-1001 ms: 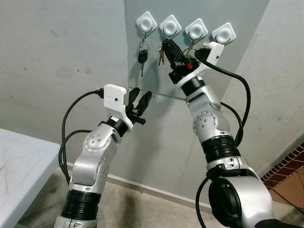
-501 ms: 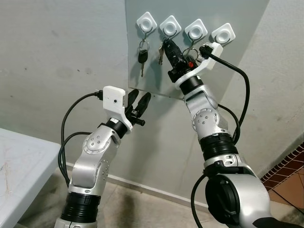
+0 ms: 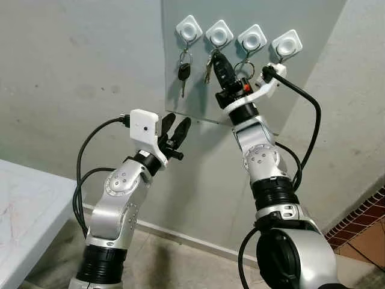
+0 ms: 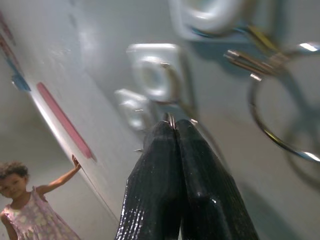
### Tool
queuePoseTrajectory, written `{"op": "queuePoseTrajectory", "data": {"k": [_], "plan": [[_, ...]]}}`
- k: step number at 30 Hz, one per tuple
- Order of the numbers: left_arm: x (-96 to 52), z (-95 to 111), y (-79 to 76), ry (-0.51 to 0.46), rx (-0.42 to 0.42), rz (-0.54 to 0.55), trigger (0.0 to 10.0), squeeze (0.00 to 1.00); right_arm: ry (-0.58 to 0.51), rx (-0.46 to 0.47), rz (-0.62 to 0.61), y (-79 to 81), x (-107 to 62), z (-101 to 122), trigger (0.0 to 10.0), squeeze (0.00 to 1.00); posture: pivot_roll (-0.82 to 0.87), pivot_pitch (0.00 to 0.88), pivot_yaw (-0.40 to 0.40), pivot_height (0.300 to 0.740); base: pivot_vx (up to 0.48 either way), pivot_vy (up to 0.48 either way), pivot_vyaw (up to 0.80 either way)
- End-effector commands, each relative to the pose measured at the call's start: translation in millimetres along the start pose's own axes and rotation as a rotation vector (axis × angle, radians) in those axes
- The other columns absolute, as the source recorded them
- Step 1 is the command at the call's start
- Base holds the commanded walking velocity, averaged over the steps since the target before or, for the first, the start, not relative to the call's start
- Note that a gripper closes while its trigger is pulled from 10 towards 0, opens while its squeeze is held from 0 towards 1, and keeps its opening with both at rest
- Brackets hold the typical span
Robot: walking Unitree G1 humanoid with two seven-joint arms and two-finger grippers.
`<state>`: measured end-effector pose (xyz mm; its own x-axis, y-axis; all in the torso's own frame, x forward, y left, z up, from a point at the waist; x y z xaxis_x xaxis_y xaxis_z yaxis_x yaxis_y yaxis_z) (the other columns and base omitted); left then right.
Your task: Hang keys on a hook
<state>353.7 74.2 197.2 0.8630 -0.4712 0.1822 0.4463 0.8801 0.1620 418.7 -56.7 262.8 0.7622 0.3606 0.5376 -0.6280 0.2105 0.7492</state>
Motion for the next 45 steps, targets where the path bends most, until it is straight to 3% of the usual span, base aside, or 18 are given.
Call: {"op": "queuePoseTrajectory", "data": {"k": [1,12,13,14,15,18,20,23,28,30,31,34,36,38,40,41,44,45], "plan": [[-0.1,5,-2.4,-0.012,0.008,-0.010,10.0,0.00,-0.016,0.033,-0.001,1.8,-0.4,-2,10.0,0.00,0.12,0.000,-0.041,0.736,0.000,0.000,0.00],[-0.1,5,-4.7,-0.011,0.010,-0.019,10.0,0.00,-0.004,0.024,-0.025,-1.3,-1.6,-6,10.0,0.00,0.13,0.000,-0.043,0.736,0.000,0.000,0.00],[0.1,4,-4.7,-0.011,0.011,-0.017,10.0,0.00,-0.006,0.027,0.007,1.2,-3.6,-7,10.0,0.20,0.13,0.000,-0.043,0.736,0.000,0.000,0.00],[0.2,4,-4.5,-0.010,0.015,-0.013,10.0,0.00,-0.014,0.032,0.022,2.0,-5.3,-6,10.0,0.91,0.13,0.000,-0.045,0.736,0.000,0.000,0.00],[0.3,4,-4.2,-0.010,0.020,-0.010,10.0,0.00,-0.015,0.035,0.021,1.7,-5.9,-6,10.0,1.00,0.13,0.000,-0.045,0.736,0.000,0.000,0.00],[0.0,4,-2.9,-0.011,0.036,0.005,10.0,0.00,-0.004,-0.001,0.007,-2.4,-10.7,-7,10.0,1.00,0.13,0.000,-0.045,0.736,0.000,0.000,0.00],[-1.3,1,-2.6,-0.002,0.046,0.012,10.0,0.00,0.034,-0.109,0.003,-8.8,-22.1,-12,10.0,1.00,0.14,0.000,-0.045,0.736,0.000,0.000,0.00],[-2.3,-1,-2.7,0.003,0.050,0.013,10.0,0.00,0.062,-0.146,0.002,-12.0,-28.4,-16,10.0,1.00,0.14,0.000,-0.045,0.736,0.000,0.000,0.00],[-8.8,-15,-3.4,0.036,0.080,0.023,10.0,0.00,0.166,-0.302,-0.107,-45.4,-78.7,-28,10.0,1.00,0.13,0.000,-0.037,0.736,0.000,0.000,0.00],[-9.4,-17,-3.2,0.042,0.079,0.026,10.0,0.00,0.172,-0.318,-0.124,-49.4,-84.6,-28,10.0,1.00,0.13,0.000,-0.033,0.736,0.000,0.000,0.00],[-11.6,-26,-3.0,0.061,0.094,0.031,10.0,0.00,0.184,-0.365,-0.177,-61.2,-101.4,-27,10.0,1.00,0.12,0.000,-0.028,0.736,0.000,0.000,0.00],[-16.6,-44,-1.7,0.107,0.111,0.044,10.0,0.00,0.216,-0.435,-0.247,-77.6,-129.3,-28,10.0,1.00,0.11,0.000,-0.020,0.736,0.000,0.000,0.00],[-22.9,-70,-2.5,0.177,0.099,0.051,10.0,0.00,0.242,-0.482,-0.359,-98.3,-159.1,-26,10.0,1.00,0.10,0.000,-0.015,0.736,0.000,0.000,0.00],[-32.5,-93,-4.2,0.226,0.144,0.051,10.0,0.00,0.255,-0.550,-0.479,-116.8,-188.3,-22,10.0,1.00,0.08,0.000,-0.004,0.736,0.000,0.000,0.00],[-42.0,-115,-6.6,0.291,0.166,0.044,10.0,0.00,0.280,-0.638,-0.530,-126.0,-210.6,-21,10.0,1.00,0.08,0.000,0.003,0.736,0.000,0.000,0.00],[-53.6,-137,-8.4,0.355,0.144,0.047,10.0,0.00,0.333,-0.632,-0.633,-142.0,-240.5,-23,10.0,1.00,0.06,0.000,0.008,0.736,0.000,0.000,0.00],[-69.0,-164,-10.6,0.430,0.134,0.051,10.0,0.00,0.390,-0.647,-0.751,-156.5,-276.5,-25,10.0,1.00,0.06,0.000,0.012,0.736,0.000,0.000,0.00],[-69.0,-164,-10.6,0.430,0.134,0.051,10.0,0.00,0.390,-0.647,-0.751,-156.5,-276.5,-25,10.0,1.00,0.06,0.000,0.012,0.736,0.000,0.000,0.00]]}}
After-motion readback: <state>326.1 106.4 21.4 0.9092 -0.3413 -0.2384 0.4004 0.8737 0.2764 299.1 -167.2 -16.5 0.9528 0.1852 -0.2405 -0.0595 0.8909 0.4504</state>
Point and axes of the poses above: a point about 5 cm out from each wrist's last joint towards the gripper, its own x axis pointing out of the wrist towards the gripper, its own z axis along the axis of the wrist's last joint, y = z × x, the point moved 5 cm from there along x, pointing out of the wrist towards the gripper, and after that the axes turned 15 degrees about x, right-handed, at the moved point
